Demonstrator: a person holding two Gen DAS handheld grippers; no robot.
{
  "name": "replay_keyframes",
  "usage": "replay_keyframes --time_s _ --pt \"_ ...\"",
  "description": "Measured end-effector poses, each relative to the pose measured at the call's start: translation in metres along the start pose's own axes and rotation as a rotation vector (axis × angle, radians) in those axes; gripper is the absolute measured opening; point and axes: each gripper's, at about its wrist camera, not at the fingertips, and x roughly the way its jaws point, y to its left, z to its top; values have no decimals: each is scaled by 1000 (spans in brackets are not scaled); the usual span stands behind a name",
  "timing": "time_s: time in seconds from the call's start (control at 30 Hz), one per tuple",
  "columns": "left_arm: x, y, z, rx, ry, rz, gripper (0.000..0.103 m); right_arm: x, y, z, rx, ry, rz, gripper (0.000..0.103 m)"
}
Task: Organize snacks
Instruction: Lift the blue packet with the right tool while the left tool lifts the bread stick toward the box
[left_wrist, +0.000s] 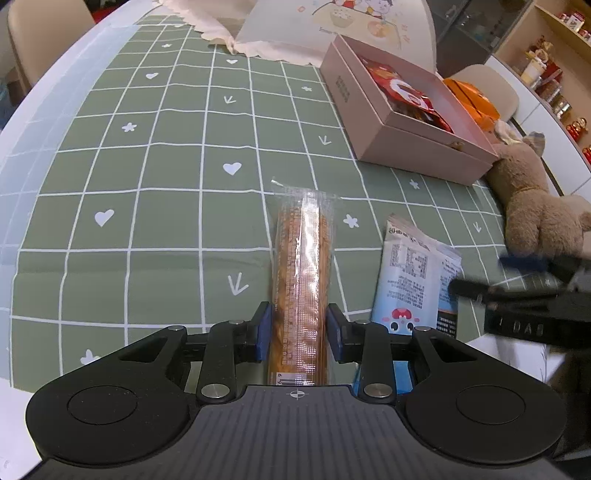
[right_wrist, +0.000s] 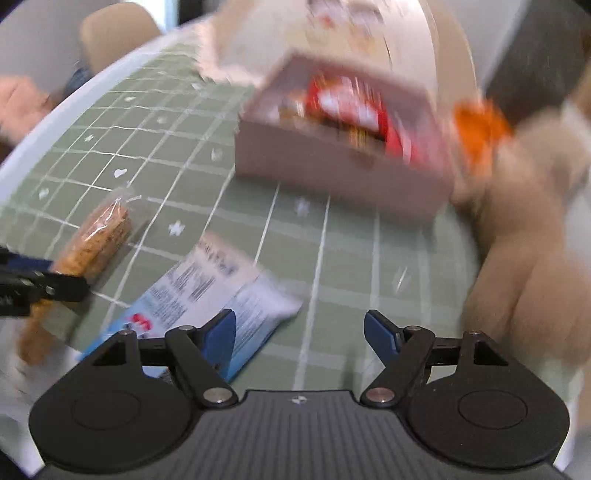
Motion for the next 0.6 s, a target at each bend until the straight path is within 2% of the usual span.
replay_keyframes --time_s 0.13,0.23,0.33,0.43,0.6 --pt "1 -4 0 0 -1 25 36 11 -3 -2 187 93 160 77" --pt "1 -7 0 12 0 36 37 17 8 3 208 95 163 77" --pt "1 -7 0 15 -1 36 37 21 23 11 158 65 149 77" --pt "1 -7 0 18 0 39 37 26 30 15 103 35 154 82" --pt "1 -7 0 13 -3 39 37 20 25 12 -92 11 164 83"
